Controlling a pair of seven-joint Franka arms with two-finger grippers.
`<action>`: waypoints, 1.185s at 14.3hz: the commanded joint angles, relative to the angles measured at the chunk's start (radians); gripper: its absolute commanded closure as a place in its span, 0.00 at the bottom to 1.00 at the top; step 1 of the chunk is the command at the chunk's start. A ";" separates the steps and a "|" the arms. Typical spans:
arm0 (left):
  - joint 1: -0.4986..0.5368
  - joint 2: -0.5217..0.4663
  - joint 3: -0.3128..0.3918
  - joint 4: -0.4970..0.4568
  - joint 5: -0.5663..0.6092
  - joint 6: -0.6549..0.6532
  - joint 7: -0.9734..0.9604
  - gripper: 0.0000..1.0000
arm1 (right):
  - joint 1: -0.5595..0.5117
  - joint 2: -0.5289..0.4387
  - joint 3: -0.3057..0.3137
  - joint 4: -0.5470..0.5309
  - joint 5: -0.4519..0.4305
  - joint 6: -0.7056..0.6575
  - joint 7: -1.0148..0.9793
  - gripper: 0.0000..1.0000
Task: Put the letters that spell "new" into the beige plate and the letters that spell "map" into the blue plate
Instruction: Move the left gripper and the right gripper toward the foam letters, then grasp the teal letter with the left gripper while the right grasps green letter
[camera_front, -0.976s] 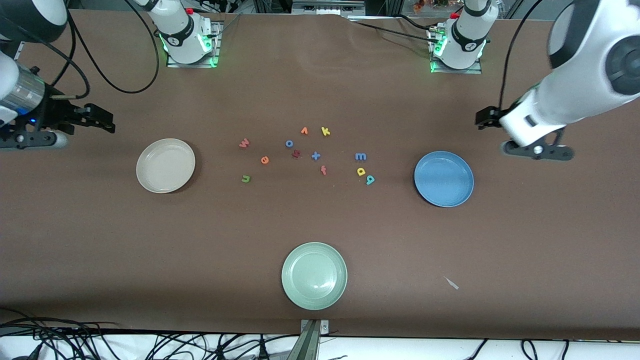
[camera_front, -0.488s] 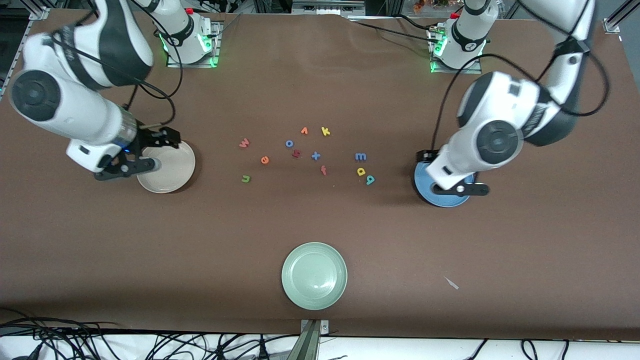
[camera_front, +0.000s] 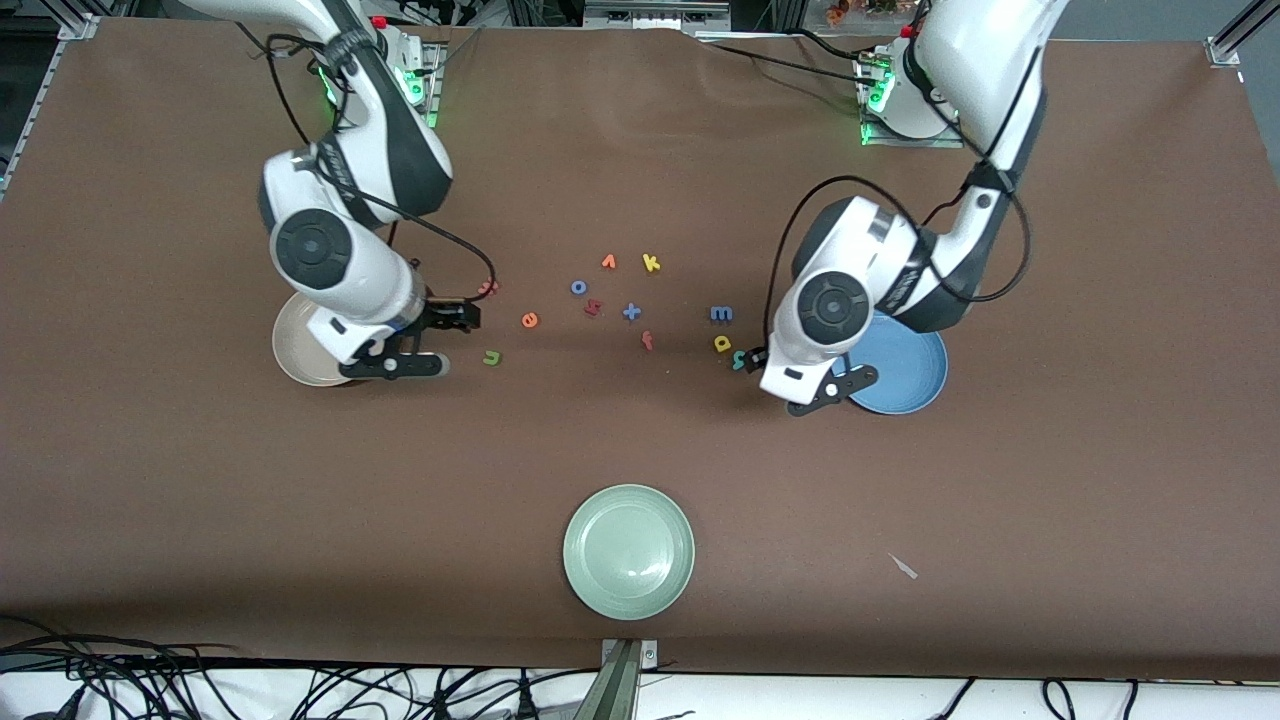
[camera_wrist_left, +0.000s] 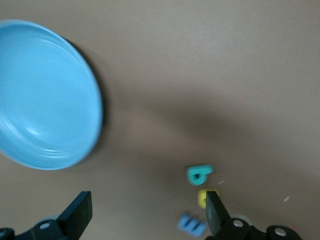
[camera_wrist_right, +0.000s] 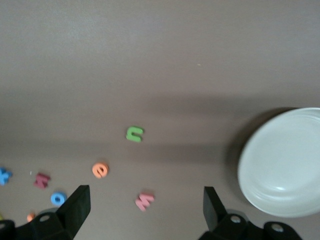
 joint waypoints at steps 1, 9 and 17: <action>-0.009 0.038 0.008 -0.016 -0.097 0.124 -0.057 0.00 | 0.010 -0.003 -0.007 -0.107 0.008 0.167 0.045 0.00; -0.045 0.073 0.010 -0.102 -0.116 0.227 -0.045 0.26 | 0.055 0.115 -0.012 -0.193 -0.004 0.449 0.112 0.00; -0.055 0.106 0.010 -0.103 -0.118 0.290 -0.063 0.34 | 0.052 0.190 -0.013 -0.152 -0.004 0.464 0.106 0.01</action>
